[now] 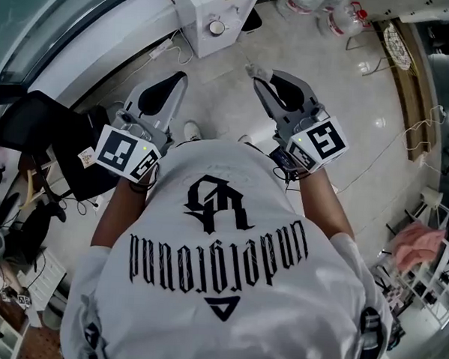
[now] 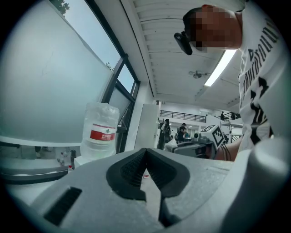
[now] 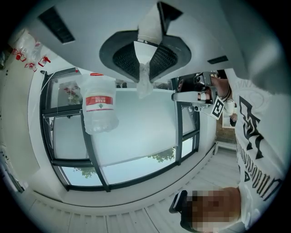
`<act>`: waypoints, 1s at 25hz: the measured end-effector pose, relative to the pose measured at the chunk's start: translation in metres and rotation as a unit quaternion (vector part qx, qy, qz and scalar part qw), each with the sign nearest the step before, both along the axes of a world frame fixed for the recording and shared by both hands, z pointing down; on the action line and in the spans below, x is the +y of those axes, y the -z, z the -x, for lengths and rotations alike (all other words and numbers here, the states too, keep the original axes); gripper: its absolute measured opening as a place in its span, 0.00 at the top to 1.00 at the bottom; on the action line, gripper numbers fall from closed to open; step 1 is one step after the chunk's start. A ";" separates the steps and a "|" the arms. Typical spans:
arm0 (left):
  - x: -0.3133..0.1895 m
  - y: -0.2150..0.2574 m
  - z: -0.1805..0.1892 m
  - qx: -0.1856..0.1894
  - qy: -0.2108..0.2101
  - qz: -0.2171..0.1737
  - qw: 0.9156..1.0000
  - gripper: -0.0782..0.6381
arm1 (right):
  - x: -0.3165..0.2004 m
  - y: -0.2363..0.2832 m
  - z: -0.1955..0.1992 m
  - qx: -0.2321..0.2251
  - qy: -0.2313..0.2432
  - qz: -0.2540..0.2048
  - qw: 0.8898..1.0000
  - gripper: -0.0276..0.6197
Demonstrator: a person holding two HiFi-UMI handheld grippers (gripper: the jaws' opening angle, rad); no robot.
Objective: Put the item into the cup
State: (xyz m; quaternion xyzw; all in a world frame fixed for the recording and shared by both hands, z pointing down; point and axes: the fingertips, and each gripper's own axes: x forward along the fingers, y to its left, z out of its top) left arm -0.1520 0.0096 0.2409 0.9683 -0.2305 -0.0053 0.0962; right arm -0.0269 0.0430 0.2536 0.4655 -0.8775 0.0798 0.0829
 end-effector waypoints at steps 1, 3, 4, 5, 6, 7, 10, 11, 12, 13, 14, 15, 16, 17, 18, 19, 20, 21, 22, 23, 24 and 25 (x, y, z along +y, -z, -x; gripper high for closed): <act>-0.004 0.000 0.007 0.000 -0.002 -0.001 1.000 0.87 | -0.002 0.000 0.006 0.000 -0.003 0.000 1.000 0.85; -0.011 0.001 0.018 0.000 -0.007 -0.002 1.000 0.87 | -0.006 0.000 0.016 0.001 -0.010 0.001 1.000 0.85; -0.015 0.002 0.023 0.000 -0.009 -0.003 1.000 0.87 | -0.008 0.000 0.020 0.001 -0.013 0.002 1.000 0.85; -0.018 0.002 0.026 0.000 -0.011 -0.004 1.000 0.87 | -0.010 -0.001 0.023 0.001 -0.016 0.003 1.000 0.85; -0.022 0.001 0.030 0.000 -0.012 -0.003 1.000 0.87 | -0.013 -0.001 0.026 0.001 -0.019 0.004 1.000 0.85; -0.025 0.000 0.032 0.000 -0.014 -0.002 1.000 0.87 | -0.015 -0.002 0.028 0.001 -0.022 0.004 1.000 0.85; -0.028 -0.003 0.035 0.000 -0.020 0.004 1.000 0.87 | -0.017 -0.003 0.032 -0.001 -0.029 0.007 1.000 0.85; -0.028 -0.005 0.035 0.000 -0.022 0.006 1.000 0.87 | -0.017 -0.004 0.031 -0.001 -0.031 0.009 0.999 0.85; -0.028 -0.006 0.033 0.000 -0.023 0.007 1.000 0.87 | -0.017 -0.005 0.030 -0.001 -0.032 0.010 0.999 0.85; -0.028 -0.007 0.032 -0.001 -0.024 0.009 1.000 0.87 | -0.017 -0.006 0.028 -0.001 -0.032 0.011 0.999 0.85; -0.029 -0.007 0.030 -0.001 -0.024 0.009 1.000 0.87 | -0.017 -0.006 0.026 -0.001 -0.033 0.011 0.999 0.85; -0.029 -0.006 0.028 -0.002 -0.023 0.010 1.000 0.87 | -0.017 -0.005 0.024 -0.001 -0.033 0.011 0.999 0.85; -0.030 -0.005 0.025 -0.002 -0.023 0.009 1.000 0.87 | -0.018 -0.005 0.020 -0.001 -0.033 0.011 0.999 0.85; -0.030 -0.004 0.022 -0.004 -0.021 0.007 1.000 0.87 | -0.020 -0.004 0.016 -0.002 -0.033 0.011 0.999 0.85; -0.031 -0.003 0.019 -0.009 -0.020 0.002 1.000 0.87 | -0.022 -0.005 0.012 -0.003 -0.033 0.012 0.999 0.85; -0.031 -0.003 0.016 -0.016 -0.018 -0.006 1.000 0.87 | -0.025 -0.006 0.009 -0.005 -0.032 0.012 0.999 0.85; -0.032 -0.003 0.014 -0.023 -0.016 -0.014 1.000 0.87 | -0.029 -0.007 0.006 -0.006 -0.029 0.013 0.999 0.85; -0.034 -0.004 0.011 -0.028 -0.013 -0.020 0.999 0.87 | -0.033 -0.009 0.004 -0.007 -0.026 0.013 1.000 0.85; -0.037 -0.004 0.009 -0.030 -0.010 -0.022 0.999 0.87 | -0.037 -0.009 0.003 -0.006 -0.021 0.012 1.000 0.85; -0.041 -0.006 0.006 -0.028 -0.005 -0.019 0.999 0.87 | -0.041 -0.009 0.001 -0.005 -0.015 0.010 1.000 0.85; -0.044 -0.008 0.003 -0.026 0.000 -0.013 1.000 0.87 | -0.045 -0.009 -0.002 -0.003 -0.010 0.009 1.000 0.85; -0.047 -0.010 -0.001 -0.024 0.005 -0.007 1.000 0.87 | -0.048 -0.010 -0.006 -0.003 -0.005 0.009 1.000 0.85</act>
